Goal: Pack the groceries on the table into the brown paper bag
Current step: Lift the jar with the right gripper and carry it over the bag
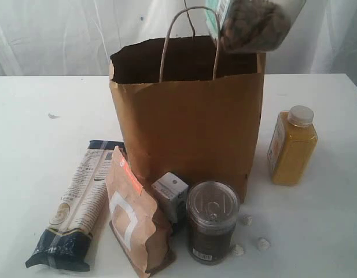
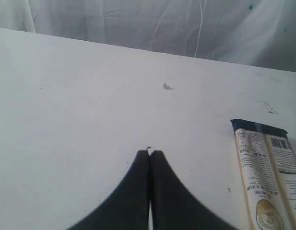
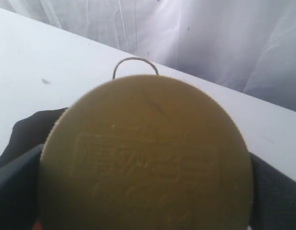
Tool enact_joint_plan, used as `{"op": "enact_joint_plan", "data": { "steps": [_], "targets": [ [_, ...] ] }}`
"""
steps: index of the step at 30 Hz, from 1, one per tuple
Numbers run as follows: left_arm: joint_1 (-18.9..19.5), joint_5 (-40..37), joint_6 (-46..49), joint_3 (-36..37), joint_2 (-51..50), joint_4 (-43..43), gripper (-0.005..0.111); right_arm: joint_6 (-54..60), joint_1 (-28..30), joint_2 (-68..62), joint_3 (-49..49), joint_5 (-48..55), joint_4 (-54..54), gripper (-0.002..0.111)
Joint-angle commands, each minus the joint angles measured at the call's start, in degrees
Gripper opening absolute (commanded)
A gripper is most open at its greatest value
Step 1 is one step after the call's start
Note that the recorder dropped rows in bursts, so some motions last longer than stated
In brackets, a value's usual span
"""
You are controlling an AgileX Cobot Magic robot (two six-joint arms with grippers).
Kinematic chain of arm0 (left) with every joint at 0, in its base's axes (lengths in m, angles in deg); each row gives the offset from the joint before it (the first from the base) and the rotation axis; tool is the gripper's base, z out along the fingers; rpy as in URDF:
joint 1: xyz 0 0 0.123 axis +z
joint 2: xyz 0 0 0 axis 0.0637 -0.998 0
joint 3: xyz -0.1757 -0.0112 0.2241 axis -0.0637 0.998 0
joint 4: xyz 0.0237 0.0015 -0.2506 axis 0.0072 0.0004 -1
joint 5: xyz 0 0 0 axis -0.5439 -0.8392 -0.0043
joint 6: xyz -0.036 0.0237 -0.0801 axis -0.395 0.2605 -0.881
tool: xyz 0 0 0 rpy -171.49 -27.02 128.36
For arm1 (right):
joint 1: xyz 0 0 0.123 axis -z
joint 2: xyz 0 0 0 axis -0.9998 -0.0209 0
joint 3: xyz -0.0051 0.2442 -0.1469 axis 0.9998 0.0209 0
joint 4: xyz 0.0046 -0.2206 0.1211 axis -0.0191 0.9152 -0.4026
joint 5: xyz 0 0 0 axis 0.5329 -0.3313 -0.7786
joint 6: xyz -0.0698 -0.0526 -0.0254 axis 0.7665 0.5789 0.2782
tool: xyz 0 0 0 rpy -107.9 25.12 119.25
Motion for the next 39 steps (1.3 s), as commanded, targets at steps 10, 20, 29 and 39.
{"op": "enact_joint_plan", "data": {
  "steps": [10, 20, 29, 39],
  "targets": [
    [-0.44, 0.18, -0.15, 0.24, 0.25, -0.21, 0.000, 2.41, -4.56, -2.93, -1.16, -4.22, 1.16, 0.000],
    [-0.44, 0.18, -0.15, 0.24, 0.25, -0.21, 0.000, 2.41, -4.66, -0.87, -2.50, -2.44, 7.94, 0.000],
    [-0.44, 0.18, -0.15, 0.24, 0.25, -0.21, 0.000, 2.39, -4.66, -0.31, -2.50, -2.73, 9.80, 0.000],
    [-0.44, 0.18, -0.15, 0.24, 0.25, -0.21, 0.000, 2.39, -9.22, -0.43, -2.50, -4.27, 9.02, 0.000]
  ]
}}
